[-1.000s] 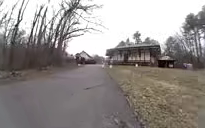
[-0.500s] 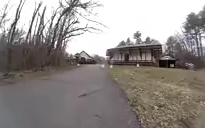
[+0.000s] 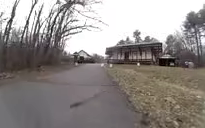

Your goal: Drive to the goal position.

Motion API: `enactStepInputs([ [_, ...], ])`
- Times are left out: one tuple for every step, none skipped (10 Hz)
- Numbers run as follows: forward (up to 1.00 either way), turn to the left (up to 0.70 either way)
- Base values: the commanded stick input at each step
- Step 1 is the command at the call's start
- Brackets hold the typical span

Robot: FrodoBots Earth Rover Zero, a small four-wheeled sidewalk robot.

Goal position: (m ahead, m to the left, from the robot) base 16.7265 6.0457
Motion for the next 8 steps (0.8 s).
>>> enactStepInputs([
  [1.00,0.00],
  [1.00,0.00],
  [1.00,0.00],
  [1.00,0.00],
  [1.00,0.00],
  [1.00,0.00],
  [1.00,0.00],
  [1.00,0.00],
])
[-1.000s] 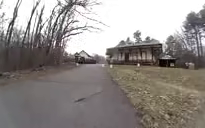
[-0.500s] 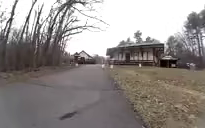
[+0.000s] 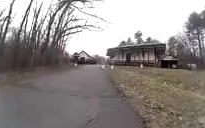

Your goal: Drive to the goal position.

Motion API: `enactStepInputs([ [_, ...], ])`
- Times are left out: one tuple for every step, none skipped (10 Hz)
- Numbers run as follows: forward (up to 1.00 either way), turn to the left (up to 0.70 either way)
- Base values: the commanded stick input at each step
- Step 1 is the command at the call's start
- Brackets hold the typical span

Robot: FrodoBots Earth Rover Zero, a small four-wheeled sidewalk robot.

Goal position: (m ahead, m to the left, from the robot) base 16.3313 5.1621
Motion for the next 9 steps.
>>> enactStepInputs([
  [1.00,0.00],
  [1.00,0.00],
  [1.00,0.00],
  [1.00,0.00],
  [1.00,0.00],
  [1.00,0.00],
  [1.00,0.00],
  [1.00,0.00],
  [1.00,0.00],
])
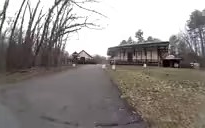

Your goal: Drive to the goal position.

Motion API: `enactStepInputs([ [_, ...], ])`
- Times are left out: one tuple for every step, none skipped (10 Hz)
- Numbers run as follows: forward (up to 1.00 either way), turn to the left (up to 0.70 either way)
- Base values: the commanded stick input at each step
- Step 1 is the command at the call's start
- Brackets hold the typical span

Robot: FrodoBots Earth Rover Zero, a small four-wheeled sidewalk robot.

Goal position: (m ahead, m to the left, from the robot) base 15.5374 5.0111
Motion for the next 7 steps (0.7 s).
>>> enactStepInputs([
  [1.00,0.29],
  [1.00,0.16],
  [1.00,0.04],
  [1.00,0.00],
  [1.00,0.00],
  [1.00,0.00],
  [1.00,0.00],
])
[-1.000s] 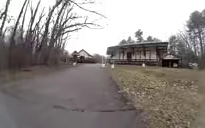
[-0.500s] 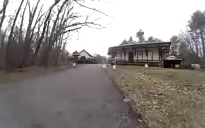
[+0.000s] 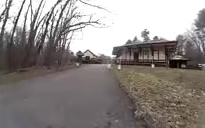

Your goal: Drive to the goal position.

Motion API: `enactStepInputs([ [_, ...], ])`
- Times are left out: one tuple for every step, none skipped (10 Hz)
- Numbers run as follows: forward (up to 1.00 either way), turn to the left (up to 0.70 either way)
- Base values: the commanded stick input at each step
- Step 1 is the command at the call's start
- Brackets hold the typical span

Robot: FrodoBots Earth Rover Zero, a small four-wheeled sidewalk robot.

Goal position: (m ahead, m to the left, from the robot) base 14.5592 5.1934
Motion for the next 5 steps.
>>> enactStepInputs([
  [1.00,0.00],
  [1.00,0.00],
  [1.00,0.00],
  [1.00,0.00],
  [1.00,0.00],
])
